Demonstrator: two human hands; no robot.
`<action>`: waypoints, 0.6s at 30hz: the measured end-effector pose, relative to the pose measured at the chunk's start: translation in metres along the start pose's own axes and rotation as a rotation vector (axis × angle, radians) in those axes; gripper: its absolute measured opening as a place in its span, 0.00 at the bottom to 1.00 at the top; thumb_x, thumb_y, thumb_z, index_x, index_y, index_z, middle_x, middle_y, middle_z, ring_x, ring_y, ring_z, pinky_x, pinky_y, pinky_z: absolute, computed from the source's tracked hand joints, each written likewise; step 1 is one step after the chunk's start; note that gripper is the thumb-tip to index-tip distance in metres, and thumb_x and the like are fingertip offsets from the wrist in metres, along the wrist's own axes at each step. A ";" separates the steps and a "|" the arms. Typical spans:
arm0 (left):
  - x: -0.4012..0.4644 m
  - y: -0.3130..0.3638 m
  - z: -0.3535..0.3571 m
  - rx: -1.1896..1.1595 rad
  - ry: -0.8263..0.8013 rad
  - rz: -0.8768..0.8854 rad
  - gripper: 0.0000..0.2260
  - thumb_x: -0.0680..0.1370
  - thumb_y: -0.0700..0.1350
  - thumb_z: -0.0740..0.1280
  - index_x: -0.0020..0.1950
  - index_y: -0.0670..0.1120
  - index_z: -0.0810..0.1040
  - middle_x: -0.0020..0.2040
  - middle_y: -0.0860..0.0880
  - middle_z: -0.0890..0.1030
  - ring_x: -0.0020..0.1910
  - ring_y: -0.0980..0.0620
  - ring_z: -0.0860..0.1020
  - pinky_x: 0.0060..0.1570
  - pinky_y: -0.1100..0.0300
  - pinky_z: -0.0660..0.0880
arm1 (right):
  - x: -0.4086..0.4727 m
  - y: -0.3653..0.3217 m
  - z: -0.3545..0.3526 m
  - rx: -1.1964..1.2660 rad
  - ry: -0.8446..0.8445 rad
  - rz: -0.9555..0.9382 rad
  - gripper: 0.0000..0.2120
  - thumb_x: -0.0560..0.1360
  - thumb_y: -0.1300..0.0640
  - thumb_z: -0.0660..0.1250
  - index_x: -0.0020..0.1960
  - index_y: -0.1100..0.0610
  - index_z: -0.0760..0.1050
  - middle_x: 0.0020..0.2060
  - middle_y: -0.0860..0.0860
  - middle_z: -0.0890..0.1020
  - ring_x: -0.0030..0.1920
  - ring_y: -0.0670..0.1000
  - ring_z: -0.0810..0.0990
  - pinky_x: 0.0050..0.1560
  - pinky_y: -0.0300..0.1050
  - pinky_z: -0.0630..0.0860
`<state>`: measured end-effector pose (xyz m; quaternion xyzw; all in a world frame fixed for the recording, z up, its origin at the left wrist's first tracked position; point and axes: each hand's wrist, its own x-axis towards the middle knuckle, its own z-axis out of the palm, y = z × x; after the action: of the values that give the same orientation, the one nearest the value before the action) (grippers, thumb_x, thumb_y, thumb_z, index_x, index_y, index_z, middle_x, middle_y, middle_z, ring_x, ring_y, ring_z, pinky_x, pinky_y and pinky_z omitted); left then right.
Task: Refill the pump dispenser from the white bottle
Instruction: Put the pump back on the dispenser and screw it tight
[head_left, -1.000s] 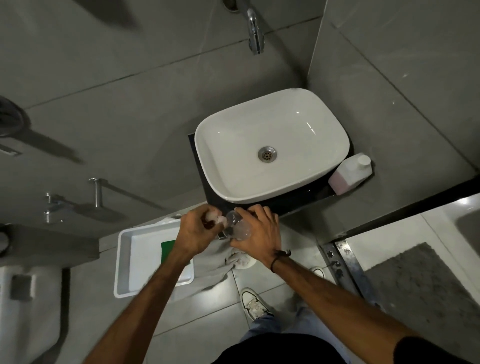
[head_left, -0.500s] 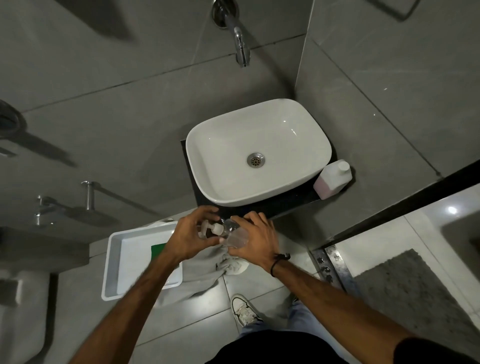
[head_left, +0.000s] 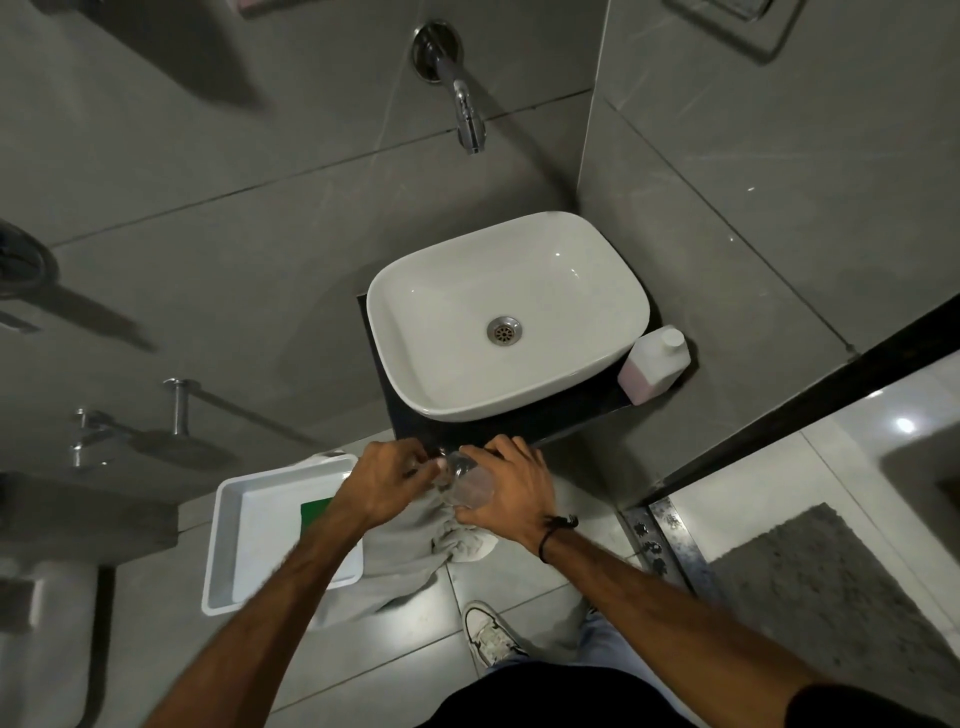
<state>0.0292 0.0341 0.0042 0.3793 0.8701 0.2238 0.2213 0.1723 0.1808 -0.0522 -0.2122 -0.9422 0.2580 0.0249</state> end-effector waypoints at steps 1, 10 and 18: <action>0.000 0.000 0.000 0.021 -0.016 0.024 0.07 0.75 0.54 0.73 0.45 0.51 0.80 0.38 0.56 0.81 0.36 0.58 0.78 0.36 0.64 0.71 | -0.001 0.000 0.001 -0.008 -0.007 -0.002 0.38 0.57 0.33 0.73 0.65 0.43 0.74 0.52 0.45 0.74 0.52 0.48 0.72 0.52 0.50 0.73; -0.006 -0.001 0.002 -0.031 -0.013 -0.043 0.13 0.72 0.55 0.76 0.48 0.49 0.79 0.38 0.54 0.81 0.37 0.56 0.81 0.37 0.59 0.78 | -0.009 0.001 0.004 -0.014 -0.031 0.009 0.39 0.57 0.32 0.72 0.66 0.42 0.74 0.52 0.44 0.75 0.53 0.48 0.73 0.52 0.50 0.73; -0.009 -0.006 0.004 -0.076 -0.061 0.000 0.17 0.69 0.52 0.79 0.54 0.53 0.80 0.42 0.57 0.84 0.39 0.60 0.80 0.40 0.65 0.79 | -0.012 0.000 0.008 0.000 -0.035 0.039 0.37 0.57 0.32 0.71 0.65 0.42 0.75 0.52 0.44 0.77 0.52 0.49 0.74 0.51 0.49 0.72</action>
<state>0.0335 0.0249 -0.0006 0.3773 0.8539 0.2448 0.2619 0.1818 0.1724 -0.0587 -0.2258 -0.9383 0.2621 0.0034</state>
